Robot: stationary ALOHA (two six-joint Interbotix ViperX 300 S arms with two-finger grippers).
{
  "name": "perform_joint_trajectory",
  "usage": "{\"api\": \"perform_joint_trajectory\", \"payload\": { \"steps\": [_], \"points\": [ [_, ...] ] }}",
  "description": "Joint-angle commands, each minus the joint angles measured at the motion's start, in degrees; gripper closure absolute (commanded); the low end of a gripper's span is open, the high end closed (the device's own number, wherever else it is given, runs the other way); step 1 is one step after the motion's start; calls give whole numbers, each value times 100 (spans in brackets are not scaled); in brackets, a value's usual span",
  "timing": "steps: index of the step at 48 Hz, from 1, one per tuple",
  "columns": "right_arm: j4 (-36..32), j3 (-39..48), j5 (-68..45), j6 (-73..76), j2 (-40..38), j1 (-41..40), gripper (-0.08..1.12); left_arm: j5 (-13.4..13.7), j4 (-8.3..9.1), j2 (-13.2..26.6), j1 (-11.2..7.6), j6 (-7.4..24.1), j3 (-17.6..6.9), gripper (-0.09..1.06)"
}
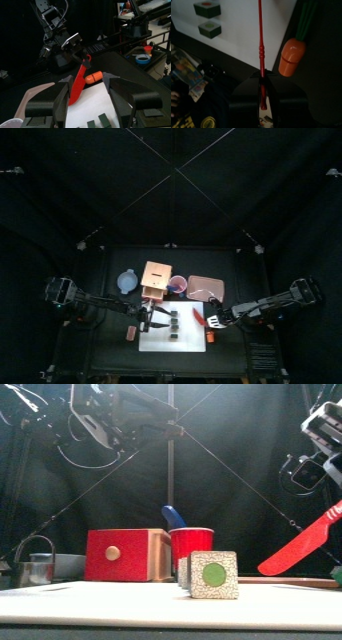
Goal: Place sushi on board then cut the sushi with the knife then place the pieces on the plate
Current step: Place the 4 sushi pieces on the plate
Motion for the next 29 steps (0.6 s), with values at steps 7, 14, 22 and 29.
{"api": "perform_joint_trajectory", "payload": {
  "steps": [7,14,22,29],
  "points": [
    [-88,-193,-308,606,316,378,52,-70,9,-132,35,9,9,11],
    [-26,-387,-422,800,712,501,45,-53,26,-246,35,79,114,11],
    [79,-677,-466,791,1160,519,30,-70,105,-281,26,334,281,11],
    [141,-976,-404,738,1512,519,17,-70,114,-360,26,527,404,11]
  ]
}}
